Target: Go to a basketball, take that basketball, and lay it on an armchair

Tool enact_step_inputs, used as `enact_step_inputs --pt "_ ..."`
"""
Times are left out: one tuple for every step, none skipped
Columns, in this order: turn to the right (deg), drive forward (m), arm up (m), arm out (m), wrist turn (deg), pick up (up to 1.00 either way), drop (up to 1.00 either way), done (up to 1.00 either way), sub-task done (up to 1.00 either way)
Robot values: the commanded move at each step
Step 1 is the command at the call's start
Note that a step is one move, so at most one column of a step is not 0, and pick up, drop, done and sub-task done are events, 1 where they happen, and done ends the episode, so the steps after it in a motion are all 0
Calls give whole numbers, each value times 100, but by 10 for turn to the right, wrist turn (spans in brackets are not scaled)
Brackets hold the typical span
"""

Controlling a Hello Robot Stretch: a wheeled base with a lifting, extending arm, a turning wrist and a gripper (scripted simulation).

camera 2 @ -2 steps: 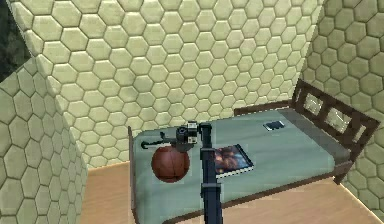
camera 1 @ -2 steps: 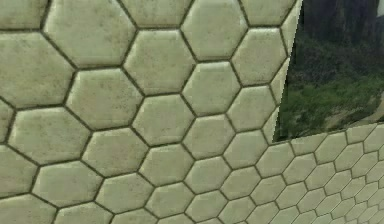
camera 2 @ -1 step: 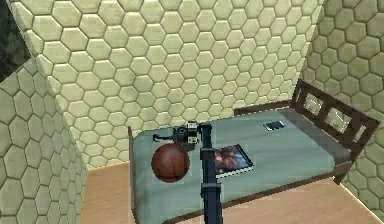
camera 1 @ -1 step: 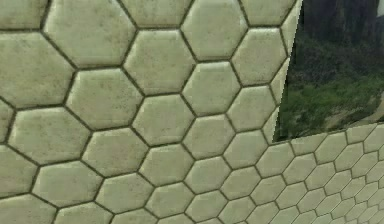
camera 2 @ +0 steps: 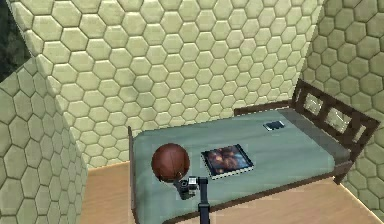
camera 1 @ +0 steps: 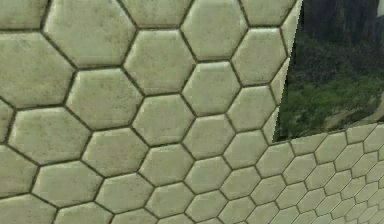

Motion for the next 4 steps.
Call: enact_step_inputs --pt "0 0 0 0 0 100 0 0 0" --pt "0 0 10 0 0 0 0 0 0" --pt "0 0 50 0 0 0 0 0 0" --pt "0 0 0 0 -450 0 0 0 0"
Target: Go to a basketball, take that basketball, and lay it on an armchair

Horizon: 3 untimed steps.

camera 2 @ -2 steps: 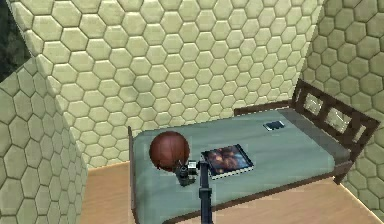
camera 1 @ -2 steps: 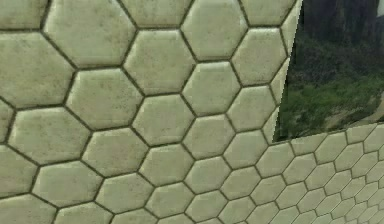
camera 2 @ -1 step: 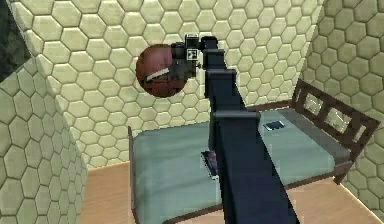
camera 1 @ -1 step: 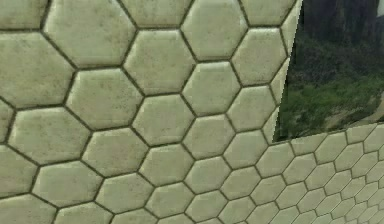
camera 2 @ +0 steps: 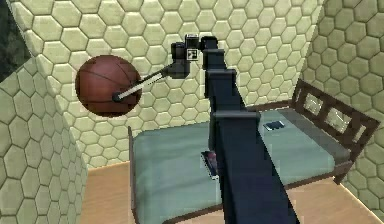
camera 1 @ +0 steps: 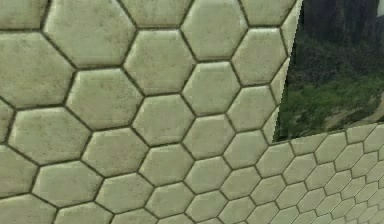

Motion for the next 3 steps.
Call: enact_step_inputs --pt "0 0 0 0 -450 0 0 0 0" --pt "0 0 0 0 -120 0 0 0 0" --pt "0 0 0 -44 0 0 0 0 0"
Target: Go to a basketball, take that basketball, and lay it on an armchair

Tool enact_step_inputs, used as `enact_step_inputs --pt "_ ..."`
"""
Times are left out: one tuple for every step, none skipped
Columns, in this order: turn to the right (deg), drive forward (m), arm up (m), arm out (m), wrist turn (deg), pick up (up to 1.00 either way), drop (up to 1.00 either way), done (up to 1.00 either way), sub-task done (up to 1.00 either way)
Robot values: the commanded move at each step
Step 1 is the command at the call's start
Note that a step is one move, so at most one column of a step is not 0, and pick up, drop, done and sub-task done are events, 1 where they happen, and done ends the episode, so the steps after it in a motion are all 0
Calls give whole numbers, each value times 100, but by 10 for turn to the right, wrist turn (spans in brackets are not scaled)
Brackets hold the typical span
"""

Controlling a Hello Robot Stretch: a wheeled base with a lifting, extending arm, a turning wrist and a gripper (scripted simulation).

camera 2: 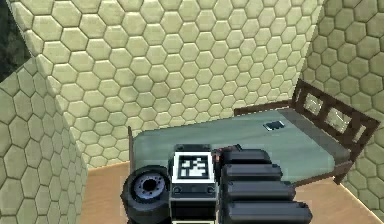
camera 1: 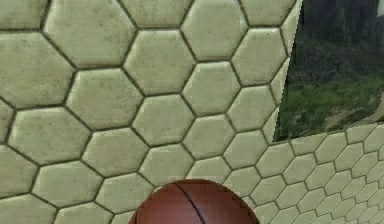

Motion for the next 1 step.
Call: enact_step_inputs --pt "-450 0 0 0 0 0 0 0 0"
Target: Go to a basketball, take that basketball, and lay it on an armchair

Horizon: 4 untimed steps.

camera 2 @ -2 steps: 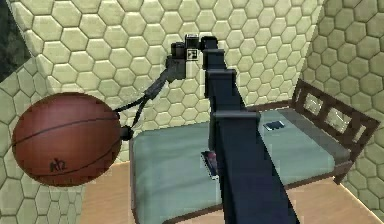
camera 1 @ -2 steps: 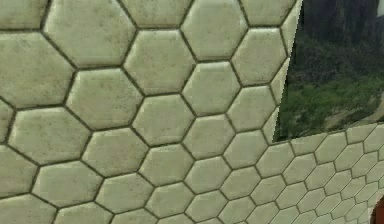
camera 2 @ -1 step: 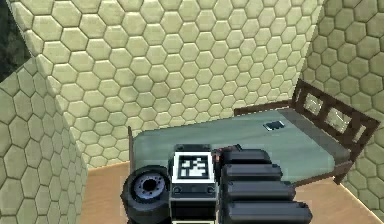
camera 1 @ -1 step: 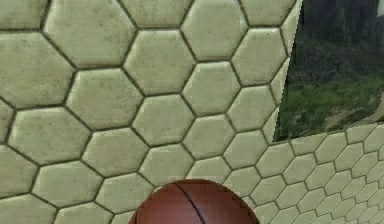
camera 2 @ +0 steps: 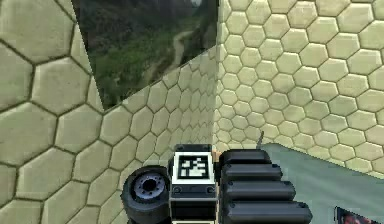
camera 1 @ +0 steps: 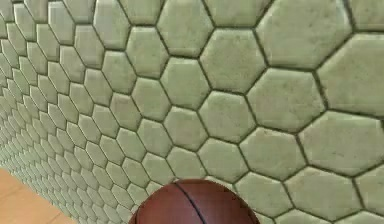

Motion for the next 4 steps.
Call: enact_step_inputs --pt "-450 0 0 0 0 0 0 0 0" --pt "-180 0 0 0 0 0 0 0 0" --pt "0 100 0 0 0 0 0 0 0" --pt "0 100 0 0 0 0 0 0 0"
